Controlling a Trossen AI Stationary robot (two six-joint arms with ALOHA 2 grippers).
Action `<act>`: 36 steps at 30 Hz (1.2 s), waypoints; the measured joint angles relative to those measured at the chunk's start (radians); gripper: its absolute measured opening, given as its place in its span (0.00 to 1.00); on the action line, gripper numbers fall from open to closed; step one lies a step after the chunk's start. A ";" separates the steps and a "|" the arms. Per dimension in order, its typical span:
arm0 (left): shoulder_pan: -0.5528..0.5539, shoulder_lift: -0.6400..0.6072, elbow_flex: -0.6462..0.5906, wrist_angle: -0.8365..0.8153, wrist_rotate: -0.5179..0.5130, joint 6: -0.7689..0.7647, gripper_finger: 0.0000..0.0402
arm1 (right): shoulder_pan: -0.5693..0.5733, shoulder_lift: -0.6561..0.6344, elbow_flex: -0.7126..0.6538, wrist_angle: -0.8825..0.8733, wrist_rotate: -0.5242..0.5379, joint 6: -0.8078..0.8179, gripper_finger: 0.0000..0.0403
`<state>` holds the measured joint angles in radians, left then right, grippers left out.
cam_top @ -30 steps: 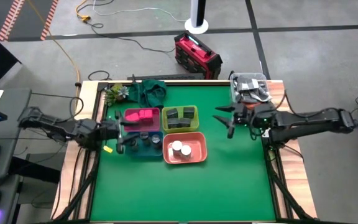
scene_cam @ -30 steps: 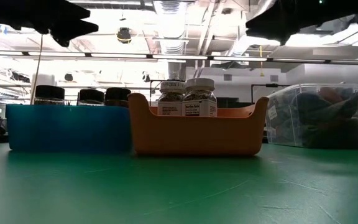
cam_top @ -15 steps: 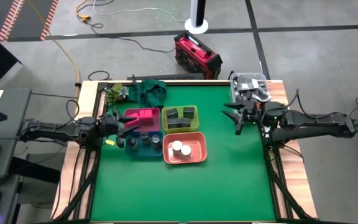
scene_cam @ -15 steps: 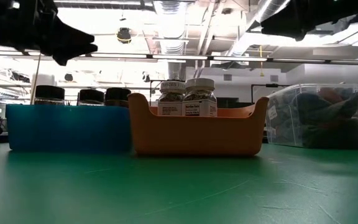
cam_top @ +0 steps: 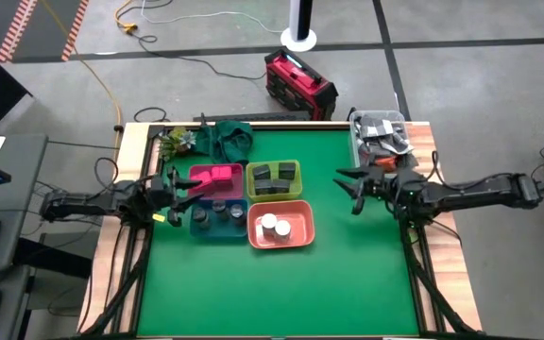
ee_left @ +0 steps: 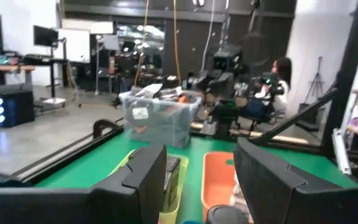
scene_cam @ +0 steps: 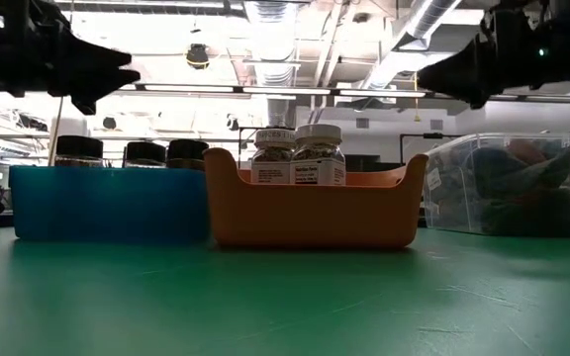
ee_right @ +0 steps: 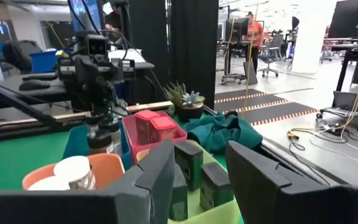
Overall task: Sort spices by type
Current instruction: Return to Home Position
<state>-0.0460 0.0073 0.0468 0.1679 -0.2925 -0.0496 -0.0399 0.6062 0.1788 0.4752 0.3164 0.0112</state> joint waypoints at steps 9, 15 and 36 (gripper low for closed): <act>0.000 -0.004 0.000 -0.060 0.023 0.003 0.44 | -0.002 -0.097 -0.104 -0.008 0.000 0.067 0.43; 0.000 -0.004 0.000 -0.038 0.023 0.067 0.44 | -0.002 -0.246 -0.169 -0.076 0.023 0.100 0.43; 0.000 -0.003 0.004 -0.157 0.007 0.094 0.40 | 0.026 -0.522 -0.170 -0.261 0.028 0.123 0.43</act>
<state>-0.0463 0.0044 0.0509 0.0111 -0.2855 0.0448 -0.0143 0.0841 0.0086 0.2146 0.3443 0.1345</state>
